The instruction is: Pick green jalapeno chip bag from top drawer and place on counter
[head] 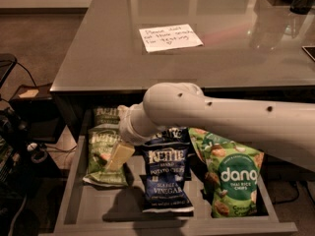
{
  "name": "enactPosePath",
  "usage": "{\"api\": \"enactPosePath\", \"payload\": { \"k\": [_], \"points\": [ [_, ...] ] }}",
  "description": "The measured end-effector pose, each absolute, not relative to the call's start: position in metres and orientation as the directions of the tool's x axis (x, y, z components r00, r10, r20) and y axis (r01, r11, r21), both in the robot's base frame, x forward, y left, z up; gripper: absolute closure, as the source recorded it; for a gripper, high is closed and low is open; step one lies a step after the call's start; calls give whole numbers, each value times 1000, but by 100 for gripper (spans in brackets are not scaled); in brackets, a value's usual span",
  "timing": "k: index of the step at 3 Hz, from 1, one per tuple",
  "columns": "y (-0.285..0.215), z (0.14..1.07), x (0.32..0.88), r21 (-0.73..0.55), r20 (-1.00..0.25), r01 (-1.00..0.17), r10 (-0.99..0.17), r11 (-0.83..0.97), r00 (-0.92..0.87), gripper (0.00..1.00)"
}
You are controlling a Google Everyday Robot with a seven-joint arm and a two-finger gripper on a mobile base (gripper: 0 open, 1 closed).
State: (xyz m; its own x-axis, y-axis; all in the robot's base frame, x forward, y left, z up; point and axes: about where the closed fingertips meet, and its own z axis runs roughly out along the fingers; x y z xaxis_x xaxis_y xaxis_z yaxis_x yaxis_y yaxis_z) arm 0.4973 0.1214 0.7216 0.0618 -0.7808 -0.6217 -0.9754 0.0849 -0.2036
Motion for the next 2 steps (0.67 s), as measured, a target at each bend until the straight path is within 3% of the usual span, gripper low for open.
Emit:
{"api": "enactPosePath", "payload": {
  "k": [2],
  "points": [
    [156, 689, 507, -276, -564, -961, -809, -5, 166, 0]
  ]
}}
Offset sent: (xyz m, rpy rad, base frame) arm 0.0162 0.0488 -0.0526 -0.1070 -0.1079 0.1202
